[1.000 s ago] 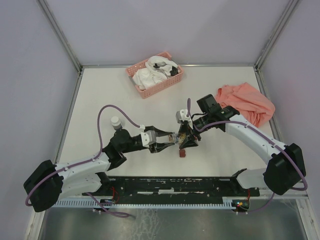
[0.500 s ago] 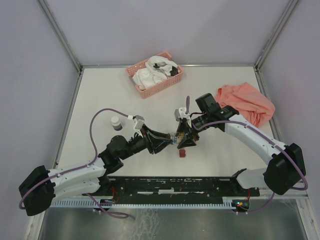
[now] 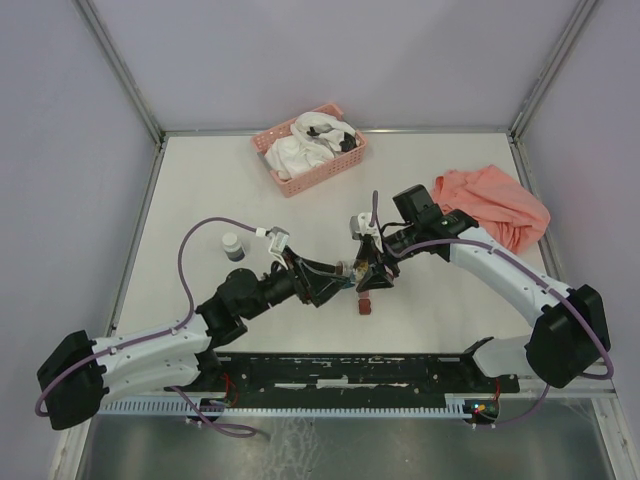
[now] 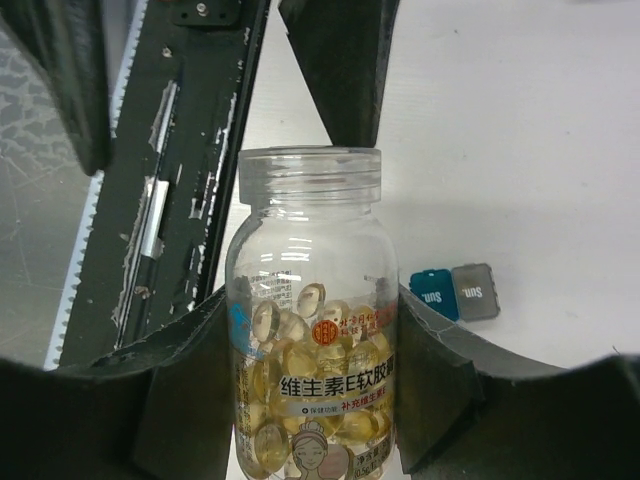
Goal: Sort the pills into containers
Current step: Unscrew the lid of the pill bottle.
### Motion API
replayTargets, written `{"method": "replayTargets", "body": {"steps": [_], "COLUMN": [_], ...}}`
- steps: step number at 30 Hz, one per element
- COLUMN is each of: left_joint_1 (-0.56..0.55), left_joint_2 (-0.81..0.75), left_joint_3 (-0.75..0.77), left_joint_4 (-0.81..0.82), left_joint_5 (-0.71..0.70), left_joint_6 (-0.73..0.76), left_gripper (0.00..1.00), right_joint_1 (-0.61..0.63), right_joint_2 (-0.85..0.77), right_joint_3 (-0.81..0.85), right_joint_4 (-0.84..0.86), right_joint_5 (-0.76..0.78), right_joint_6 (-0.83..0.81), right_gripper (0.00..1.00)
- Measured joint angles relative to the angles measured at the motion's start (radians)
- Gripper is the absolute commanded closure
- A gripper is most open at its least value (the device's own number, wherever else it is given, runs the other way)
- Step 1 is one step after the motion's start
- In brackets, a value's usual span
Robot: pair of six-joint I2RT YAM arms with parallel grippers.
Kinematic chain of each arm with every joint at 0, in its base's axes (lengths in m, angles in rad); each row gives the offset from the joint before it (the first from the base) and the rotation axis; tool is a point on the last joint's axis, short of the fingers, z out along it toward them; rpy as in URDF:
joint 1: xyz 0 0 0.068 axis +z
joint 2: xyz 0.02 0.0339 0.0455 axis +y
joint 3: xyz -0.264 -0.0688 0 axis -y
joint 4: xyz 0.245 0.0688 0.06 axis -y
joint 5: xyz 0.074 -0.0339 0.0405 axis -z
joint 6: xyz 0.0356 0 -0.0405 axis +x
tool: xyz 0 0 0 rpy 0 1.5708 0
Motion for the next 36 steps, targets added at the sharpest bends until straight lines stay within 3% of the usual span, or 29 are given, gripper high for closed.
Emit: {"method": "replayTargets", "body": {"steps": [10, 19, 28, 36], "left_joint_1": [-0.002, -0.002, 0.016, 0.06], "left_joint_2": [-0.123, -0.243, -0.118, -0.007], "left_joint_3": [-0.131, -0.217, -0.212, -0.15], "left_joint_4": [0.015, 0.082, 0.171, 0.23], "left_joint_5": [-0.007, -0.016, 0.089, 0.254], "left_joint_6": [0.252, 0.63, 0.899, 0.943], "left_gripper": [0.01, 0.01, 0.01, 0.01], "right_joint_1": [-0.008, -0.008, -0.008, -0.008], "right_joint_2": [0.003, 0.005, 0.005, 0.005], "right_joint_3": [0.0, 0.0, 0.0, 0.0], "right_joint_4": [0.002, 0.001, 0.0, -0.01], "right_joint_5": [0.024, 0.023, 0.023, 0.021], "right_joint_6": [-0.013, -0.026, -0.04, -0.054], "right_gripper": [0.98, 0.98, 0.98, 0.98]}}
